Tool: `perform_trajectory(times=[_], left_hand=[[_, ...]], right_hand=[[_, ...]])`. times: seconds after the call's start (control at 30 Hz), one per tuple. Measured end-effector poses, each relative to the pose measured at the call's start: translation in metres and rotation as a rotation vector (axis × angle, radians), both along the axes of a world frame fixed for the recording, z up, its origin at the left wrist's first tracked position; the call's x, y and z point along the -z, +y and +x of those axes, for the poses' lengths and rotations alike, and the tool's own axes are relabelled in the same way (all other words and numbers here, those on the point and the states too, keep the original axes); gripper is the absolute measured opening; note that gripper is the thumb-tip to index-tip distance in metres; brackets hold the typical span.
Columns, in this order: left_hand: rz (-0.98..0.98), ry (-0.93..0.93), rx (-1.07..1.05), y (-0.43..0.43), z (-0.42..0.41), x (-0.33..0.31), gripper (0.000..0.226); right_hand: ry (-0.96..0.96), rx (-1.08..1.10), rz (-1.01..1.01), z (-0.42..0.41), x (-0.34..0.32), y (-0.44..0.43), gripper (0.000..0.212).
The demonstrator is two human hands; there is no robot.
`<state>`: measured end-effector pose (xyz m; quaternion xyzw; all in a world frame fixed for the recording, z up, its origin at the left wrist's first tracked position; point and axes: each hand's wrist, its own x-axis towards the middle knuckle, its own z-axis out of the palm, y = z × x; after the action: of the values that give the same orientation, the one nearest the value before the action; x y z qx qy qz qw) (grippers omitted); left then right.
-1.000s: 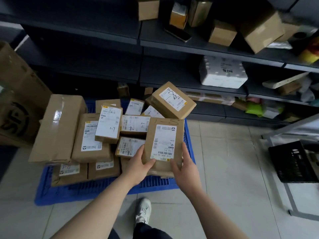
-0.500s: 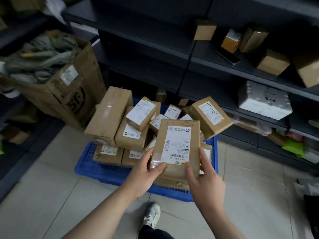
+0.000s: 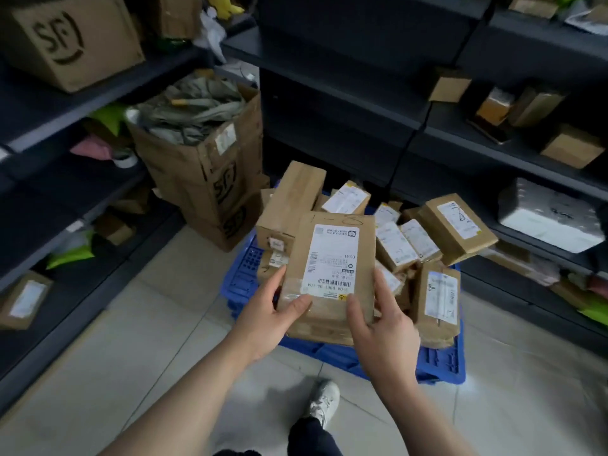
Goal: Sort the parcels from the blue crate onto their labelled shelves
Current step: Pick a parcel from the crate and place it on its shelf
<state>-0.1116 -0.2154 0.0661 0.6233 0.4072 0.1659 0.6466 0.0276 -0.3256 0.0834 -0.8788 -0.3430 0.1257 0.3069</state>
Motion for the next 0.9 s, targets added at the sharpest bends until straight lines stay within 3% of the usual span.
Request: perform_trajectory(times=[0.1,0.27,0.5,0.9], left_hand=[[0.056,0.017,-0.117,0.007,-0.054,-0.013,0.044],[0.106,0.084,-0.294,0.018,-0.133,-0.019,0.043],[0.085,0.104,-0.699,0.023,-0.230,-0.024,0.037],[0.079,0.115,-1.314,0.009,-0.363,-0.012,0.048]], right_hand=[[0.032,-0.133,0.025,-0.043,-0.003,0.021,0.062],[0.051,-0.370,0.055,-0.102,-0.003,0.063,0.063],[0.101,-0.750,0.069,-0.192,0.002,0.138,0.063],[0.219,-1.380,-0.004,-0.358,0.010,0.225,0.065]])
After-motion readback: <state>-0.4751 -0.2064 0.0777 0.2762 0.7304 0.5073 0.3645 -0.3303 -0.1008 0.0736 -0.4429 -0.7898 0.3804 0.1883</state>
